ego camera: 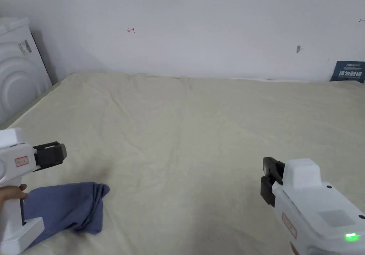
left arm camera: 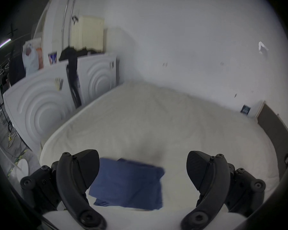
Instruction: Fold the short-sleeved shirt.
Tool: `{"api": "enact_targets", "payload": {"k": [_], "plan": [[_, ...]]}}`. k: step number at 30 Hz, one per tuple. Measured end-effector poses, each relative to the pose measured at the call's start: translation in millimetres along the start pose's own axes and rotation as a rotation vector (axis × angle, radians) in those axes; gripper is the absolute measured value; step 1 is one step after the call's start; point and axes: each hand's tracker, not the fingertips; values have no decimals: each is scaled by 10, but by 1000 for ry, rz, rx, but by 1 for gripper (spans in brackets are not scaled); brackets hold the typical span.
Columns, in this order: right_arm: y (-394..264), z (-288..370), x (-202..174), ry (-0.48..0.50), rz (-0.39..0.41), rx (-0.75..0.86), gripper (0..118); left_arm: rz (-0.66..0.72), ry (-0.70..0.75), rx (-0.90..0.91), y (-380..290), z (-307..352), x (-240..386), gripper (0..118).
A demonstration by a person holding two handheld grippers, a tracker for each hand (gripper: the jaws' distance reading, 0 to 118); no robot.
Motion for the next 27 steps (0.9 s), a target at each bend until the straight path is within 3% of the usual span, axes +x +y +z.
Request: {"api": "enact_targets", "payload": {"k": [10,20,23,26,27], "plan": [[488,500,393,-105,8,138,2,-108,-77,340,139,1155,1158,110],[621,768,598,-207,73,206,2,-138,-167,501,-234,1309,1948,107],[600,815,649,-220,74,210,2,-143,-199,517,-360,1417,2163,98],[571,850,684,-236,71,212,2,-155,-223,516,-468,1425,2289,67],[560,858,694,-240,68,213,2,-162,-234,520,-517,1406,2309,67]]}}
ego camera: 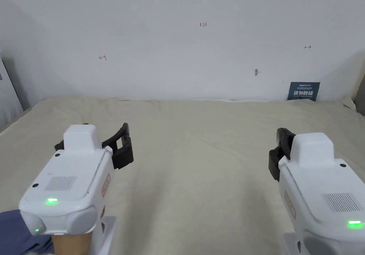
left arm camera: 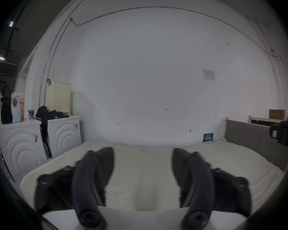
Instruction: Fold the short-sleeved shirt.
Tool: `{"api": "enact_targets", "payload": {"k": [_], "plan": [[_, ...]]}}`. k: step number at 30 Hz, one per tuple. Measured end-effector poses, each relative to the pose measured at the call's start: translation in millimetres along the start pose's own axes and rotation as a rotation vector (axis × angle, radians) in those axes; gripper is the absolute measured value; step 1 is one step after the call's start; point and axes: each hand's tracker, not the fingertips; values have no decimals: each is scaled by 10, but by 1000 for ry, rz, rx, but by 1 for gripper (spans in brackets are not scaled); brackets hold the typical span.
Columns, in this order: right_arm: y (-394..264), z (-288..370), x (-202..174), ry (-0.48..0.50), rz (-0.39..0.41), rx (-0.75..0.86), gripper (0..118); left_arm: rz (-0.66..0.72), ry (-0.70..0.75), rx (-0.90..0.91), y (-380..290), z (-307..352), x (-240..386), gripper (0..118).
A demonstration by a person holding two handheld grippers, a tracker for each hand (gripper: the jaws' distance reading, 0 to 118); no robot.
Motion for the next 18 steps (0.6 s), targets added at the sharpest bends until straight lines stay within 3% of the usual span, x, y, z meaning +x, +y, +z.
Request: {"api": "enact_targets", "payload": {"k": [2,5,18], "plan": [[-21,16,16,-8,-4,0,2,7,-15,-6,-58,-17,49,58],[-42,18,32,-15,-8,-3,2,17,-36,-27,-111,-26,123,0],[-52,26,50,-25,-26,-5,2,13,-74,-34,-194,-41,128,0]]}}
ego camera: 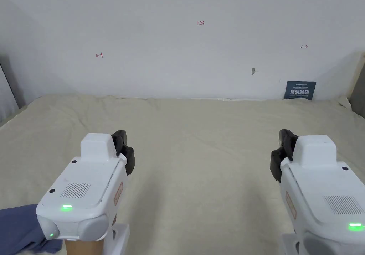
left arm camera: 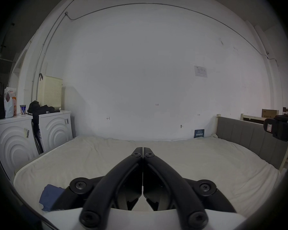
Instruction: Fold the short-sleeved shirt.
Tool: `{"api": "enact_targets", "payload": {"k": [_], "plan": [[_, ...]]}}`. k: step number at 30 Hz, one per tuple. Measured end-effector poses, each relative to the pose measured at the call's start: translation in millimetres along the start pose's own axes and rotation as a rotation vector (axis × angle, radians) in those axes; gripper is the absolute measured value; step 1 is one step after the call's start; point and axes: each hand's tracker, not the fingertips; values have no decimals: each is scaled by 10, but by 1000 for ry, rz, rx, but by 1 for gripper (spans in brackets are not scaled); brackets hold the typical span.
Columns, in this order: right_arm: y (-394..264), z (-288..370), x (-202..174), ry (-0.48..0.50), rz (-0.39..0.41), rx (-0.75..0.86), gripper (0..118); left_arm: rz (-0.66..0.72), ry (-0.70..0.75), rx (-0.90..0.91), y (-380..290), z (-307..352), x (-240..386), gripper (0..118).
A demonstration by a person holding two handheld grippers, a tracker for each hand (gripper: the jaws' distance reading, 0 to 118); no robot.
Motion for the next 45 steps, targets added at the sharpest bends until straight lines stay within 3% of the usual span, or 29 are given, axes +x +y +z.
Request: {"api": "enact_targets", "payload": {"k": [45], "plan": [[73,16,-91,17,15,21,2,-3,13,0,99,118,-27,0]]}}
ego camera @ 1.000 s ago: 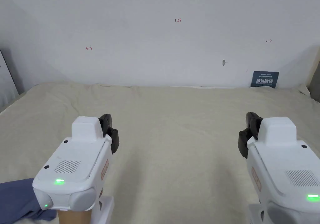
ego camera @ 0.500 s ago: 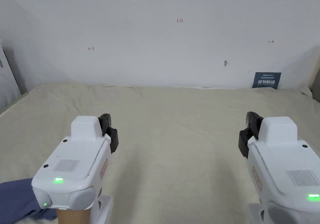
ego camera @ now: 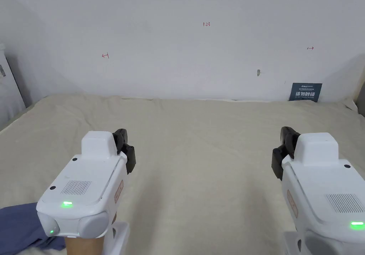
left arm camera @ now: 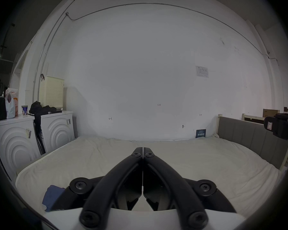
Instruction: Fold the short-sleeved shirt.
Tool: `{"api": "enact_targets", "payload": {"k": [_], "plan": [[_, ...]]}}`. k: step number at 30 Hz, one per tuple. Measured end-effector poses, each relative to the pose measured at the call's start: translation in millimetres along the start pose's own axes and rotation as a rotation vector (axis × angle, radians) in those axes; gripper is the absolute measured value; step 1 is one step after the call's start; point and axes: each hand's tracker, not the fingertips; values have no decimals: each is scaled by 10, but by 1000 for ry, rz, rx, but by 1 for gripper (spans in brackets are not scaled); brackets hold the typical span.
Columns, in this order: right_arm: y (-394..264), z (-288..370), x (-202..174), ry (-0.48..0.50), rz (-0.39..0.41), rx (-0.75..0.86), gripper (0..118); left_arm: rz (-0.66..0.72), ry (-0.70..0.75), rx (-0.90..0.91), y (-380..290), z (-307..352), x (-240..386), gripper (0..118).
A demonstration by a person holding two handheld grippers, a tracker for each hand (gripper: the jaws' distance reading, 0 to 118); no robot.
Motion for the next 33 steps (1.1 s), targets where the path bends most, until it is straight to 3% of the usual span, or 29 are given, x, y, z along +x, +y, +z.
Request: {"api": "enact_targets", "payload": {"k": [12,14,17,19,21,22,24,33], "plan": [[-2,12,5,-4,2,0,2,1,3,-3,-18,-20,-29,0],[-7,13,6,-5,0,-1,4,0,1,-4,-19,-18,-27,8],[-18,17,14,-5,-4,-4,25,7,-10,-2,-17,-7,-36,37],[-29,15,18,-5,-7,-8,63,11,-17,-2,-17,-3,-41,72],[-42,6,26,-8,-16,-15,102,5,-20,-10,-21,-9,-39,100],[-50,3,33,-8,-22,-15,115,0,-22,-9,-27,-9,-38,109],[-59,13,35,-20,-32,-7,118,-11,-11,3,-41,6,-21,118],[-53,41,48,-39,-38,2,118,5,-5,8,32,68,18,118]]}}
